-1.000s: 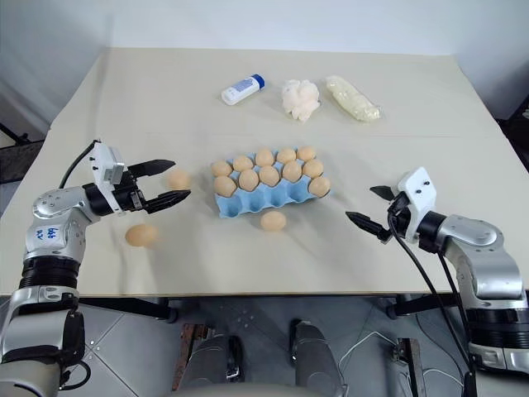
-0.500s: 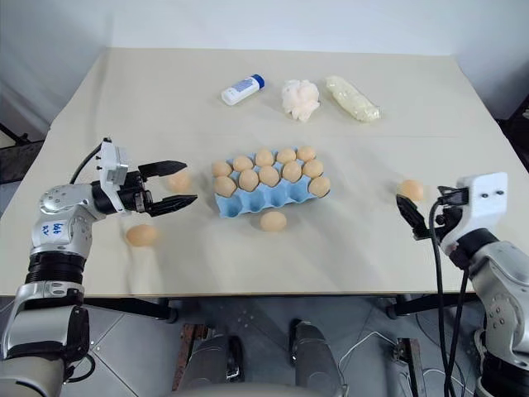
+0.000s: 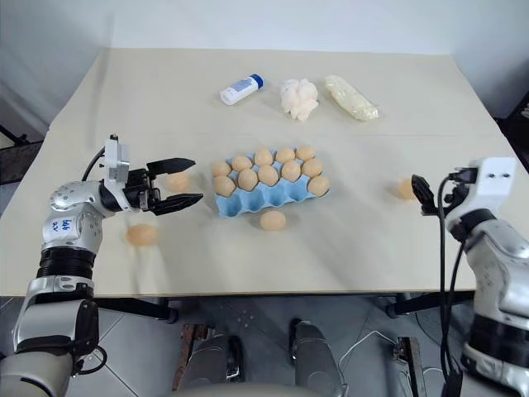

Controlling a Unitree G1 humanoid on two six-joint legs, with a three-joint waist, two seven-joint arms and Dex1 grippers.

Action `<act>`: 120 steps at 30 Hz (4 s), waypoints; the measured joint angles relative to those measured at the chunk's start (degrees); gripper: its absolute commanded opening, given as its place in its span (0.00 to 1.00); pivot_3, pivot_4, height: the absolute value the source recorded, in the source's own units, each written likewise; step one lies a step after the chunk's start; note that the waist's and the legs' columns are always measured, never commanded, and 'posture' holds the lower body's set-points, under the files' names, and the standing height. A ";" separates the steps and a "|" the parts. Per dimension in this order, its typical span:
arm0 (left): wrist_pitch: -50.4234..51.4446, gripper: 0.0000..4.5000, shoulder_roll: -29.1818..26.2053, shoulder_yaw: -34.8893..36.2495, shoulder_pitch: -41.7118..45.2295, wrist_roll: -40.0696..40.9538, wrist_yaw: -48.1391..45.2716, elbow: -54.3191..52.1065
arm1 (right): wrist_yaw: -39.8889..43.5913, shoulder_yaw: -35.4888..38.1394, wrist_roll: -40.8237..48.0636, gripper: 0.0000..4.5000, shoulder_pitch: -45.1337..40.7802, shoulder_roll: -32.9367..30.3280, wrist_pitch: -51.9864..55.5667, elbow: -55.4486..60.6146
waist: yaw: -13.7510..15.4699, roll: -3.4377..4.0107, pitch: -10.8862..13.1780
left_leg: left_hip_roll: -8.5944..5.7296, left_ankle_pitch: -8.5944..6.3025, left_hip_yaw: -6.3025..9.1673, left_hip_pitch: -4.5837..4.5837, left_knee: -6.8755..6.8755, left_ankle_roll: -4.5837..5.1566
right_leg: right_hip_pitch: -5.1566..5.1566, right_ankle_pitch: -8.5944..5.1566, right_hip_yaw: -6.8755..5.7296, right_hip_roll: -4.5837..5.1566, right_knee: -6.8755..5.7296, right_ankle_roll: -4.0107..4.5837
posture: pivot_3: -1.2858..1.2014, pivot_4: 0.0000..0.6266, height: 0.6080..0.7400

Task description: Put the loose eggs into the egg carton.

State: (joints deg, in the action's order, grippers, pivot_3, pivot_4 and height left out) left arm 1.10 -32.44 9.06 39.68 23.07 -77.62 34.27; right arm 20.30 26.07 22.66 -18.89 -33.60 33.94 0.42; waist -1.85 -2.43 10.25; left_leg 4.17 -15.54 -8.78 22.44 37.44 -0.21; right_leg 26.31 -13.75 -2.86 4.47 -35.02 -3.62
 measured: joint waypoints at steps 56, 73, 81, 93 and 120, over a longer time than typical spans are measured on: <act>-0.50 1.00 -1.90 1.36 -10.91 1.59 3.18 -9.18 | 3.96 -24.06 1.70 0.41 -13.62 9.23 14.01 12.01 | -0.73 0.35 0.20 | 0.10 -0.03 0.17 0.11 -0.13 -0.08 | 0.14 -0.02 -0.08 0.00 0.00 0.03 | 0.52 0.24 1.00; -0.28 1.00 -1.56 2.32 -14.28 2.54 4.98 -13.48 | 7.90 -34.81 -5.13 0.57 -17.70 14.33 5.61 0.84 | -0.83 0.36 0.21 | 0.11 -0.03 0.03 0.28 -0.04 -0.09 | 0.19 -0.02 -0.24 0.01 -0.01 0.03 | 0.52 0.24 1.00; -0.29 1.00 -1.56 2.34 -14.27 3.04 5.20 -13.51 | 8.75 -34.44 -6.97 0.99 -19.00 13.96 3.72 -1.61 | -0.87 0.36 0.21 | 0.12 -0.03 0.02 0.32 -0.05 -0.10 | 0.20 -0.02 -0.29 0.01 0.02 0.03 | 0.52 0.24 1.00; -0.28 1.00 -3.16 2.86 -14.21 3.79 3.05 -12.80 | 14.41 -27.50 1.47 0.99 -14.15 4.48 15.21 15.64 | -0.32 0.37 0.21 | 0.17 -0.06 0.22 0.58 -0.06 -0.13 | 0.27 -0.03 -0.55 0.01 0.21 0.05 | 0.52 0.24 1.00; -0.96 1.00 -6.41 4.76 -17.89 5.81 -7.92 -8.68 | 27.45 -28.34 8.08 0.99 2.99 -5.42 10.19 22.54 | 0.04 0.36 0.21 | 0.33 -0.06 0.31 0.66 0.29 -0.11 | 0.19 -0.01 -0.67 -0.08 0.28 0.21 | 0.52 0.24 1.00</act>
State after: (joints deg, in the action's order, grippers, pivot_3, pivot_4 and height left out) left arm 0.14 -38.86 13.82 21.79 28.89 -85.54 25.59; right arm 47.75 -2.27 30.74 -15.90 -39.03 44.12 22.96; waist -1.81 -2.08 10.45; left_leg 4.51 -15.59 -8.47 23.10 37.73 -0.32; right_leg 26.50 -13.76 -3.53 4.39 -34.74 -3.41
